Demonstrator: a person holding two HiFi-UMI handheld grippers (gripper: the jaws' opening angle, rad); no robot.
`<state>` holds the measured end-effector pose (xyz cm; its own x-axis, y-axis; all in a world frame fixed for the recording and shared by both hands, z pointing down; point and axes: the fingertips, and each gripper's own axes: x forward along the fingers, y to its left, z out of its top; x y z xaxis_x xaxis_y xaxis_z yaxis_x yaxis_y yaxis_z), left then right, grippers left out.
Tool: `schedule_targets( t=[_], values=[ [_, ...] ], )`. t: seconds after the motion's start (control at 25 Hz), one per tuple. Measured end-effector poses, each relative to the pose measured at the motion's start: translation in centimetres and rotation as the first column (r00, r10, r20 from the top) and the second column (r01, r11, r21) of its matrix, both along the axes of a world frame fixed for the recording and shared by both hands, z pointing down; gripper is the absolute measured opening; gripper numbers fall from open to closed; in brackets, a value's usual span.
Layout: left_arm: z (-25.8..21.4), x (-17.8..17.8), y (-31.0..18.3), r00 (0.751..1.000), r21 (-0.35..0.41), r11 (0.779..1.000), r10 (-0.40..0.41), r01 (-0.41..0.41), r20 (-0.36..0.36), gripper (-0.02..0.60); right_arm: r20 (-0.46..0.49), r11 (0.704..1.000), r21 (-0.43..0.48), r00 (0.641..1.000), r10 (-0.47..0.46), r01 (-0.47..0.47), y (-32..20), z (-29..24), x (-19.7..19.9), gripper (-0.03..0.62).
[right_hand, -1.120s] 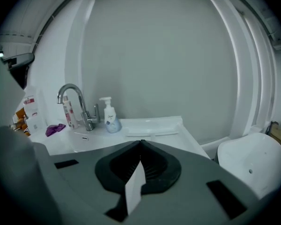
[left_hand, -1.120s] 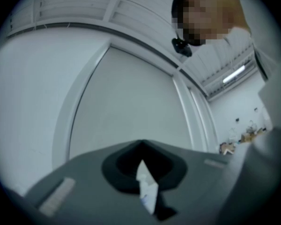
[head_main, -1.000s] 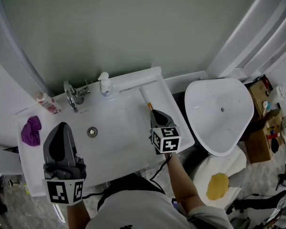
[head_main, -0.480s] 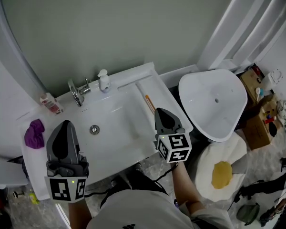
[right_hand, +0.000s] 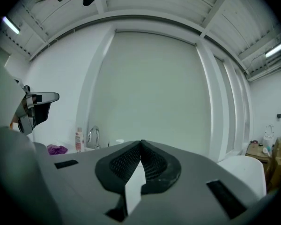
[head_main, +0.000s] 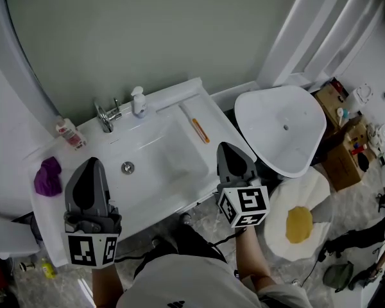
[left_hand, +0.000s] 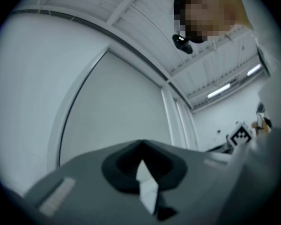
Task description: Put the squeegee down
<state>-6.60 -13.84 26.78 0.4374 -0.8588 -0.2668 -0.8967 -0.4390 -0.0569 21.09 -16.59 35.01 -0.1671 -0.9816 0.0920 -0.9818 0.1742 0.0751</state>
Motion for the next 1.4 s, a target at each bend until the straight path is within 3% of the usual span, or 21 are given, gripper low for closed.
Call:
schedule_targets(
  t=[0.52,1.4],
  values=[
    [-0.4,-0.9,2.4,0.999,0.020,0.999,0.047,-0.047,-0.008,0.008,0.017,0.989,0.145,0.999,0.033,-0.035,5.8,-4.1,-1.6,0.000],
    [-0.3,-2.6,2.6,0.997,0.023,0.997,0.074,-0.074,-0.026,0.008,0.019,0.984,0.177,0.999,0.026,-0.029,7.1,-5.4,-4.3,0.000]
  ],
)
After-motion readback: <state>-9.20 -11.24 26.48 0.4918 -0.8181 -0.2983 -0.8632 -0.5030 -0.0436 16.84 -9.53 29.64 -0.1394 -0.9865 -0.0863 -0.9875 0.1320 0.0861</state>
